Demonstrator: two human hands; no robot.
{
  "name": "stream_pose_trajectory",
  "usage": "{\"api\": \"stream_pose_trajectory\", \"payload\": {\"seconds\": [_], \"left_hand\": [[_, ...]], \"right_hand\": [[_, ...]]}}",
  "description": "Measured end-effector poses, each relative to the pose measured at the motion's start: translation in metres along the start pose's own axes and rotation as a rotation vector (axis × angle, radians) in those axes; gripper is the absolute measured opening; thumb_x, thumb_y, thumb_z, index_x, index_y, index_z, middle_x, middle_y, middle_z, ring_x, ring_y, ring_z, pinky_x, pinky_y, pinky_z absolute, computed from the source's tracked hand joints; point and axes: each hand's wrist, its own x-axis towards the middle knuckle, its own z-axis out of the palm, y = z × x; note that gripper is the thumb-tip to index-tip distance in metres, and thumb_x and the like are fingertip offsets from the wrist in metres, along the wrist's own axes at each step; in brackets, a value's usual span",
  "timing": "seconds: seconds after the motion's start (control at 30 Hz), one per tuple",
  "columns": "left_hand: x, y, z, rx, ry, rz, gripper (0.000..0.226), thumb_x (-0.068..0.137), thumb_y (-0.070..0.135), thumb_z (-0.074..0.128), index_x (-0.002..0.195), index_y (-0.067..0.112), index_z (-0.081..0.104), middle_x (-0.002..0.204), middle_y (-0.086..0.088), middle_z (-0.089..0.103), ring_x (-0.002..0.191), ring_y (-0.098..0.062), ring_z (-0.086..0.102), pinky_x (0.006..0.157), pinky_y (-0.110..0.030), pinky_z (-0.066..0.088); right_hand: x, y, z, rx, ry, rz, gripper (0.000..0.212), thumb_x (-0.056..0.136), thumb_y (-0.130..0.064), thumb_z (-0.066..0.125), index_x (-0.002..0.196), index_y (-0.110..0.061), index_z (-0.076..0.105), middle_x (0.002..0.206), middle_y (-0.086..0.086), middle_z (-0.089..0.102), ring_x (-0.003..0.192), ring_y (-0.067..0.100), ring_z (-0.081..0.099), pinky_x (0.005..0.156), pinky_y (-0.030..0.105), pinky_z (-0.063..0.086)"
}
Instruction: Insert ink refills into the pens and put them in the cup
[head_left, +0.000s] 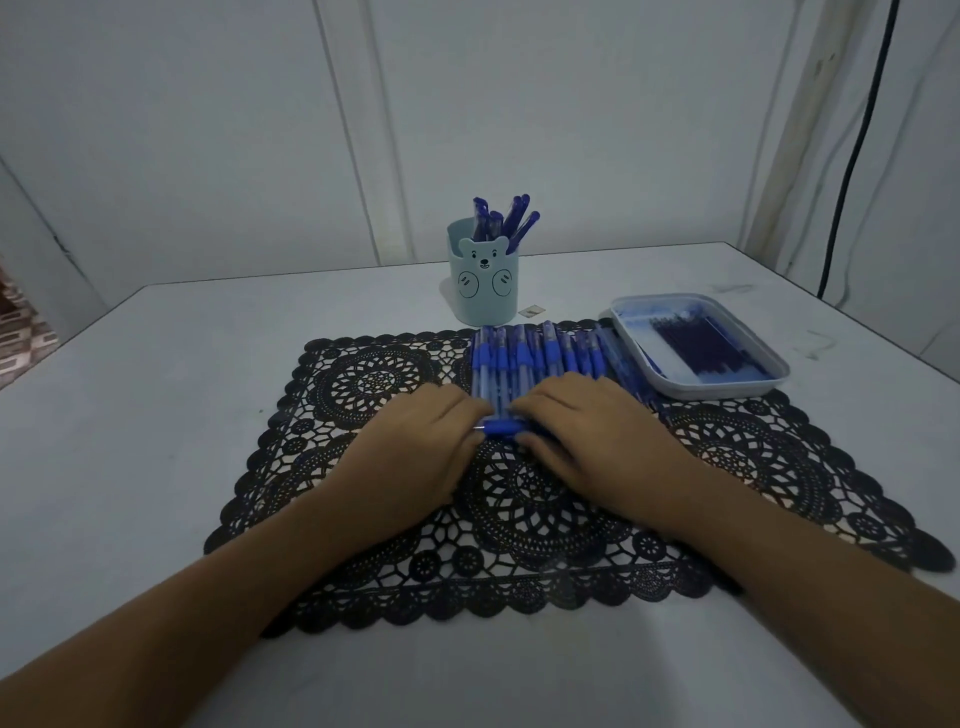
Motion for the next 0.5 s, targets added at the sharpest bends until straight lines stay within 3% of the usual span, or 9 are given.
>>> {"api": "stream_pose_trajectory", "payload": {"seconds": [0.13,0.23,0.33,0.4,0.5], "left_hand": [[0.001,0.004,0.001,-0.027,0.023,0.004,0.032,0.091,0.026,0.037,0.098,0.008,0.063,0.088,-0.004,0.063,0.074,-0.015,0.057,0.069,-0.025,0.046],[0.000,0.004,-0.002,-0.045,0.054,0.000,0.030,0.091,0.025,0.039,0.097,0.008,0.063,0.088,-0.003,0.062,0.074,-0.015,0.055,0.069,-0.023,0.044],[-0.001,0.007,-0.004,-0.069,0.047,0.021,0.029,0.090,0.024,0.040,0.095,0.007,0.063,0.087,-0.005,0.061,0.065,-0.015,0.055,0.057,-0.029,0.049],[-0.001,0.008,-0.004,-0.095,0.031,0.038,0.031,0.090,0.025,0.040,0.096,0.006,0.063,0.086,-0.006,0.061,0.058,-0.015,0.055,0.049,-0.029,0.050],[-0.002,0.007,-0.003,-0.149,0.035,0.039,0.032,0.091,0.027,0.039,0.100,0.006,0.062,0.089,-0.006,0.060,0.062,-0.015,0.057,0.053,-0.028,0.050]], "right_hand": [[-0.001,-0.003,-0.001,-0.004,0.013,0.003,0.035,0.088,-0.035,0.034,0.090,-0.014,0.062,0.078,-0.001,0.061,0.068,0.016,0.055,0.059,0.029,0.045],[0.000,-0.010,-0.006,0.049,-0.022,0.030,0.030,0.095,-0.034,0.033,0.106,-0.015,0.054,0.093,0.000,0.057,0.078,0.014,0.050,0.073,0.028,0.040],[-0.002,-0.010,-0.007,0.180,-0.100,0.085,0.030,0.097,-0.030,0.033,0.120,-0.017,0.048,0.108,-0.001,0.053,0.091,0.013,0.049,0.081,0.024,0.037],[-0.003,-0.009,-0.007,0.238,-0.110,0.103,0.030,0.097,-0.028,0.036,0.119,-0.017,0.051,0.106,0.000,0.055,0.092,0.012,0.050,0.079,0.022,0.036],[-0.004,-0.006,-0.007,0.293,-0.074,0.082,0.024,0.095,-0.027,0.043,0.110,-0.017,0.059,0.090,-0.003,0.062,0.077,0.009,0.053,0.068,0.022,0.039]]}}
